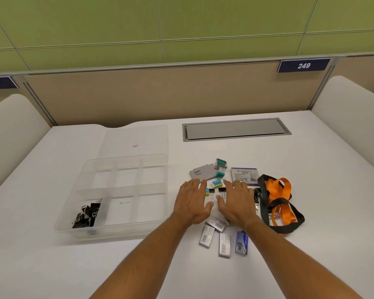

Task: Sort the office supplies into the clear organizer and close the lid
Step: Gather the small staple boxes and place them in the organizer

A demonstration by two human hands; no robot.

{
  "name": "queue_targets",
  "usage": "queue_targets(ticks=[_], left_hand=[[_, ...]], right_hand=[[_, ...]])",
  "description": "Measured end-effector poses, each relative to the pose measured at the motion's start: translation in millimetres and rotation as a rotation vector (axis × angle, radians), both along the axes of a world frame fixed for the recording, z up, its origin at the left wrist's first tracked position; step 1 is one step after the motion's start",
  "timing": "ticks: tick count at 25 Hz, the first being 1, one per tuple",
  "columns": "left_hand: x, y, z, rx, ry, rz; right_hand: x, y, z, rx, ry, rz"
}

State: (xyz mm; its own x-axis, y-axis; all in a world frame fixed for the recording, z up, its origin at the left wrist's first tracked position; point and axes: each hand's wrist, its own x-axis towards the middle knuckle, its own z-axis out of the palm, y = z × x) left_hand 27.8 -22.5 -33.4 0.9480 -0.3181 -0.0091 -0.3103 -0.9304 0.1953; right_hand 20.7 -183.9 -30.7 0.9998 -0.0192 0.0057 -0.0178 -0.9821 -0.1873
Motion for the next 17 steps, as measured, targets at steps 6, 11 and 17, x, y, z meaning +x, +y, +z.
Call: queue_targets(ticks=[6, 11, 17], left_hand=[[6.8, -10.5, -4.0, 0.036, 0.020, 0.022], [14.3, -22.6, -10.4, 0.041, -0.008, 0.057], [26.3, -37.6, -14.1, 0.071, -0.029, 0.120]], right_hand=[[12.4, 1.5, -3.5, -0.098, 0.026, 0.033], [18.6, -2.0, -4.4, -0.085, 0.003, 0.039], [19.2, -3.4, -6.1, -0.069, 0.024, 0.073]])
